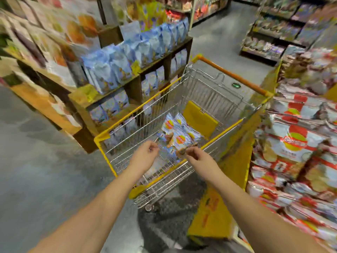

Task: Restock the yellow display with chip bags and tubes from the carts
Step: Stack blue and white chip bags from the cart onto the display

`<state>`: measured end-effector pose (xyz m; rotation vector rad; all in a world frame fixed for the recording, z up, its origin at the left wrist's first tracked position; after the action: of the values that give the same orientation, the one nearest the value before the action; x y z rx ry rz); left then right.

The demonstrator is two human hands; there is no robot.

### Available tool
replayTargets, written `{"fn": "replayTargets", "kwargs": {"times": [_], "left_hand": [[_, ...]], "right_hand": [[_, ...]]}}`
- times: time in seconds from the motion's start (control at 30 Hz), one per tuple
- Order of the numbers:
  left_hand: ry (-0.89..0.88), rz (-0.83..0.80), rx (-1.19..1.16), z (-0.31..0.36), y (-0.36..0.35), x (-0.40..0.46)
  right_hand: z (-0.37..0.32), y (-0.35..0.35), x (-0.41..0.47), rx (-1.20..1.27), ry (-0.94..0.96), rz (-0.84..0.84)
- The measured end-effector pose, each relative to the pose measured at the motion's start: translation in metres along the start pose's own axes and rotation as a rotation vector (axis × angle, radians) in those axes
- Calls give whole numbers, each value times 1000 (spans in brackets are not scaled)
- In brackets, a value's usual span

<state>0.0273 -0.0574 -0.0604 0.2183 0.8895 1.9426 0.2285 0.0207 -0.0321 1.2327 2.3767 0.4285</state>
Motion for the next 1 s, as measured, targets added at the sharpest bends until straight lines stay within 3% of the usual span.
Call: {"fn": "replayTargets", "kwargs": {"times": [0.23, 0.4, 0.57, 0.83, 1.0], "left_hand": [[23, -132, 109, -12, -12, 75], [64, -186, 227, -3, -33, 155], [106, -241, 355, 2, -79, 261], [-148, -427, 742, 4, -152, 369], [-305, -510, 1095, -14, -211, 417]], "right_hand": [[11, -2, 75, -49, -167, -34], [60, 1, 161, -90, -341, -10], [121, 0, 253, -145, -477, -121], [192, -20, 340, -318, -612, -253], [224, -37, 372, -616, -520, -257]]}}
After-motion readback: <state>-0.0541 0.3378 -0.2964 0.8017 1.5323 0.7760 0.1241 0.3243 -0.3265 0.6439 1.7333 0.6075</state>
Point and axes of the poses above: each hand's wrist, its own x-axis towards the middle knuckle, its own y-axis out of the back of the hand, z = x × y, the point moved 8 cm from there along x, towards the middle knuckle, and after that the axes turned 7 degrees about x, right-handed, at the moved point
